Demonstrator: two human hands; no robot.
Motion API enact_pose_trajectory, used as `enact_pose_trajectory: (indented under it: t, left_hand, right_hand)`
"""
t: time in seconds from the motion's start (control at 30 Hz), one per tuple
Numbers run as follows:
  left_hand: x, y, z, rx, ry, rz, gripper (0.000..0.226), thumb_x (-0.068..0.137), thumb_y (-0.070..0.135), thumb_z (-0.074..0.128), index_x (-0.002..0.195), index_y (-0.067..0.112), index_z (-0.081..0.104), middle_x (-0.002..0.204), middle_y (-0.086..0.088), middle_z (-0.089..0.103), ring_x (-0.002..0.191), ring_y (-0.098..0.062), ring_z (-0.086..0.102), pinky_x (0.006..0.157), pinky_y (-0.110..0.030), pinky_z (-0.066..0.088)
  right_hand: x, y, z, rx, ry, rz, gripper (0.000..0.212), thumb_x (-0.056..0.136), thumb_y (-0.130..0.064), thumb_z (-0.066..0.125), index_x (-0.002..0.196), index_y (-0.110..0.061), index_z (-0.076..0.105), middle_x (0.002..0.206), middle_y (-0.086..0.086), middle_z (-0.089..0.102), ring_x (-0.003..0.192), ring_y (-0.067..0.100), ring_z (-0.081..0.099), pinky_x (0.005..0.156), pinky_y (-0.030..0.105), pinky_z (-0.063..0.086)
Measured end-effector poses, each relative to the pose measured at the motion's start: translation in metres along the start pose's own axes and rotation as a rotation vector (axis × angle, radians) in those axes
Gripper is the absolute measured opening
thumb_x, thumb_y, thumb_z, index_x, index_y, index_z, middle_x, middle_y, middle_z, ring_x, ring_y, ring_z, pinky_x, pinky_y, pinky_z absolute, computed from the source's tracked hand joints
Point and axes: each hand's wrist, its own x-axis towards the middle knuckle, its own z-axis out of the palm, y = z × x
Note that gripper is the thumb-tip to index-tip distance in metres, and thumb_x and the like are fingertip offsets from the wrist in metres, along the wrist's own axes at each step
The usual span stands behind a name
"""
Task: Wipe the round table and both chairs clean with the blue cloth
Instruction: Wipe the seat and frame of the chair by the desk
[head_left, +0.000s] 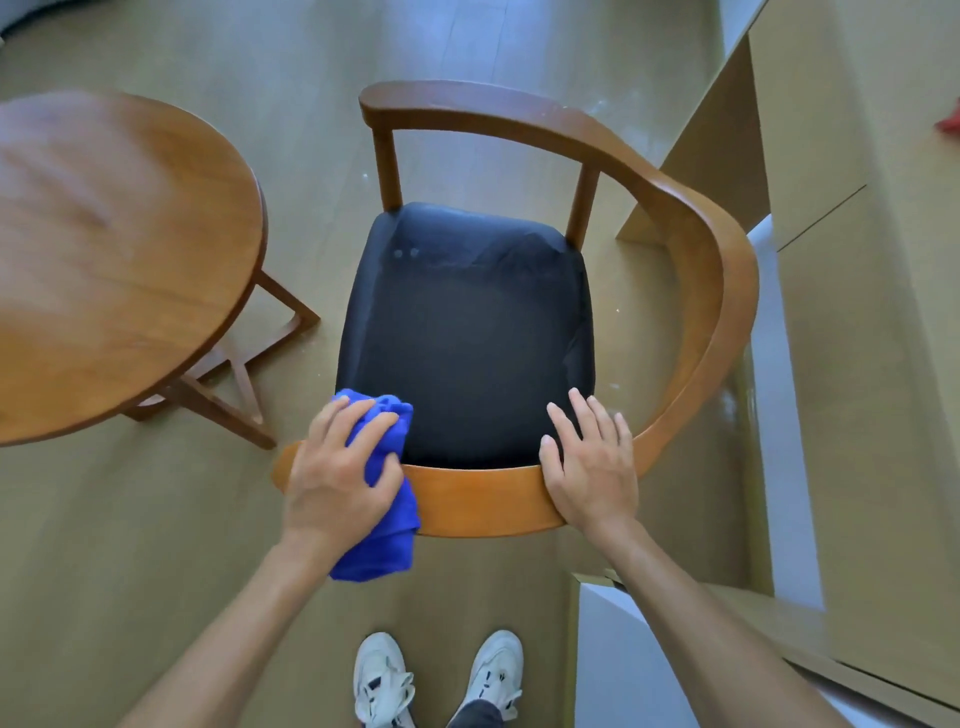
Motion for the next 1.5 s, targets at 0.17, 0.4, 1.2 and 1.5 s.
enact_pose_trajectory:
  t: [0.17, 0.4, 1.2, 1.5]
  left_hand:
    - [0.006, -0.038, -0.014, -0.014, 0.07, -0.2, 0.041, 0.078, 0.03, 0.049, 0.109, 0.012, 0.069, 0.12, -0.001, 0.059, 0.121, -0.025, 0.046, 0.097, -0.03, 0.038]
    - [-0.017, 0.081, 0.036, -0.02, -0.013, -0.05, 0.03, 0.072, 0.018, 0.064, 0.101, 0.012, 0.071, 0.116, -0.007, 0.065, 0.12, -0.032, 0.054, 0.094, -0.043, 0.047]
    - [-0.001, -0.002, 0.025, 0.344, -0.187, -0.092, 0.058, 0.092, 0.039, 0.028, 0.14, 0.015, 0.05, 0.147, -0.014, 0.044, 0.139, -0.036, 0.033, 0.112, -0.058, 0.017]
    - [0.004, 0.006, 0.026, 0.339, -0.27, -0.125, 0.059, 0.091, 0.04, 0.028, 0.143, 0.019, 0.046, 0.15, -0.011, 0.041, 0.141, -0.035, 0.03, 0.113, -0.056, 0.017]
  right_hand:
    - [0.0, -0.003, 0.0, 0.021, -0.012, 0.029, 0.06, 0.09, -0.043, 0.022, 0.135, -0.021, 0.055, 0.148, 0.006, 0.043, 0.139, 0.024, 0.036, 0.117, 0.046, 0.019]
    - [-0.002, 0.007, 0.0, 0.097, 0.035, 0.022, 0.056, 0.091, -0.037, 0.026, 0.13, -0.014, 0.059, 0.142, 0.009, 0.051, 0.133, 0.026, 0.045, 0.111, 0.048, 0.03]
    - [-0.025, 0.033, -0.013, 0.056, 0.27, -0.241, 0.041, 0.081, -0.031, 0.068, 0.119, -0.018, 0.067, 0.137, 0.016, 0.051, 0.123, 0.043, 0.048, 0.095, 0.055, 0.044]
    - [-0.032, -0.009, -0.003, 0.105, 0.333, -0.003, 0.034, 0.076, -0.038, 0.062, 0.105, -0.024, 0.069, 0.136, 0.005, 0.054, 0.124, 0.033, 0.047, 0.095, 0.047, 0.04]
